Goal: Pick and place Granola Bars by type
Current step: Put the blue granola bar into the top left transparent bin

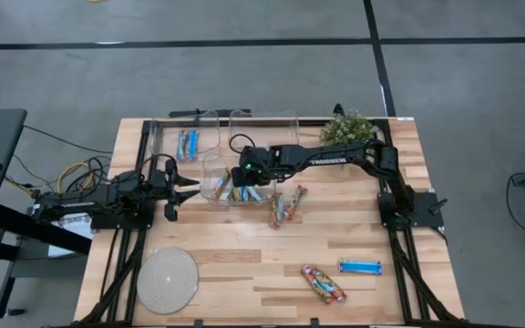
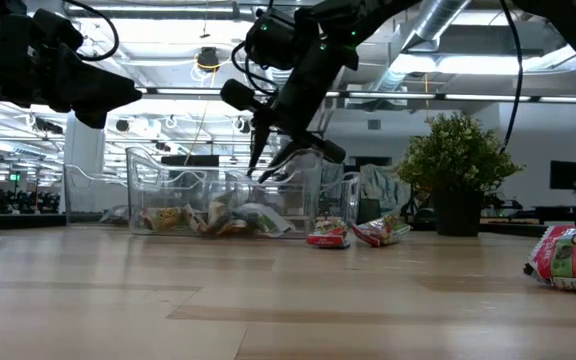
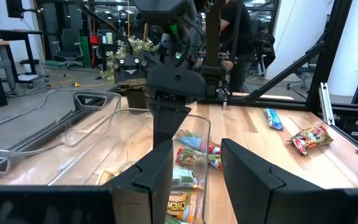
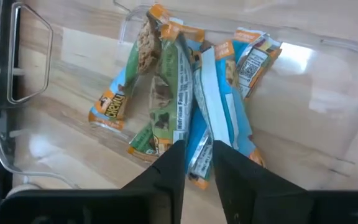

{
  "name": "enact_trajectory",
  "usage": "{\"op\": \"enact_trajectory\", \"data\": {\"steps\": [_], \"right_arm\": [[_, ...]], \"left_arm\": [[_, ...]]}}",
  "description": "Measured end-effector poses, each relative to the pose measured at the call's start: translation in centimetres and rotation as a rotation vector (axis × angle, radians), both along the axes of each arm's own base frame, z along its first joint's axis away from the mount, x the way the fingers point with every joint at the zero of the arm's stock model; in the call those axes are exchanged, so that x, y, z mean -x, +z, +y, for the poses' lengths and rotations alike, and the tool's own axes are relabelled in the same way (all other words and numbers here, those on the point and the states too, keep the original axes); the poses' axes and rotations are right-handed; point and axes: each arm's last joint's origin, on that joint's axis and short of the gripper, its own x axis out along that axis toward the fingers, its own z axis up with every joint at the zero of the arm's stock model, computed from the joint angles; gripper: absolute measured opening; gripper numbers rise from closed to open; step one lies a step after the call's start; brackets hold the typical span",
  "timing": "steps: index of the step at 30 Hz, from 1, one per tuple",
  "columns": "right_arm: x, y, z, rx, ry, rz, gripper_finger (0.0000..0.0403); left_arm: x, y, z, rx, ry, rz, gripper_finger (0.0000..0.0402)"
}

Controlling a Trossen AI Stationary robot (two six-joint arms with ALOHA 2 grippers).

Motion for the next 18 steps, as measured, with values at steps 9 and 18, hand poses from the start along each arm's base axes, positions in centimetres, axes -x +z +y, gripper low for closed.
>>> {"op": "enact_trajectory", "data": {"steps": [9,18], "right_arm": [[-0.1,1.0,0.0,0.033,0.023,-0.048,0.0099],[0.3,5.3,1.0,0.17,0.129,-0.203,0.01]], "left_arm": [[0.0,0.0,0.0,0.0,0.0,0.0,0.0128],[0.0,0.0,0.0,0.0,0.002,0.0,0.0128]]}}
